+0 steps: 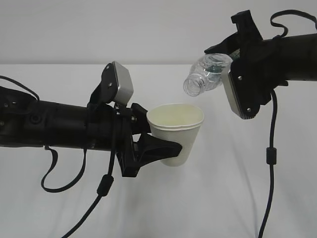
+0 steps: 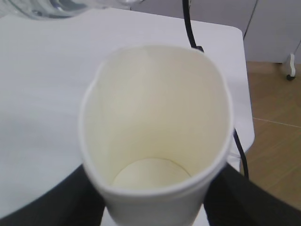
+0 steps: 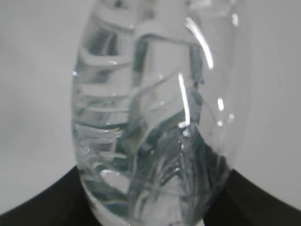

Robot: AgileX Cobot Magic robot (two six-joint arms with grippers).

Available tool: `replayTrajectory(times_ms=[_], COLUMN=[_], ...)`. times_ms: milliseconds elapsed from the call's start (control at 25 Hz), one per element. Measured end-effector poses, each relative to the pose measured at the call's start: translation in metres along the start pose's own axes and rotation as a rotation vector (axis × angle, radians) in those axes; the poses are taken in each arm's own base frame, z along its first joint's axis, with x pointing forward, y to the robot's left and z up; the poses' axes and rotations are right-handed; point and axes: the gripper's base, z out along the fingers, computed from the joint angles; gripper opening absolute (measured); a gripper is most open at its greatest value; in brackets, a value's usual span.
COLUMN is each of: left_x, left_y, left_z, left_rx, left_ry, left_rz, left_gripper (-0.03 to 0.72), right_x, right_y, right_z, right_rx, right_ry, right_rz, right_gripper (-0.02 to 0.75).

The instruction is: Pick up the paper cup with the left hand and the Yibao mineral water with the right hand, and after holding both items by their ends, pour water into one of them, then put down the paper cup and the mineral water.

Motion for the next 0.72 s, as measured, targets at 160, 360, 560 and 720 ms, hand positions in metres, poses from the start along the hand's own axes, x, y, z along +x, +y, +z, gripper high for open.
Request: replayTrajectory(times_ms=[160,360,560,720], left_x=[0.0001,0.0001,0.0001,0.0002], left_y=[0.0001,0.0001,0.0001,0.0001], left_z=[0.0000,0.0000,0.0000,0.0000], left_rx=[-0.001,-0.001,-0.001,-0.002], left_ry=[0.001,0.001,0.001,0.002], left_rz=[0.000,0.000,0.000,0.000], left_gripper=[0.421,0.421,0.421,0.419], right_x=[-0.0001,0.0001,0.0000,0.0000], right_y=[0.0002,-0.0011,-0.0011,-0.0010], right_z=[0.0000,0.0000,0.0000,0.0000], right_rx=[-0.002,0.002,0.002,0.001], right_ry=[-0.001,-0.003,-0.003,-0.003], right_rz=[-0.008,-0.013,-0.015,-0.017], right_gripper=[0.426,0.426,0.426,0.425])
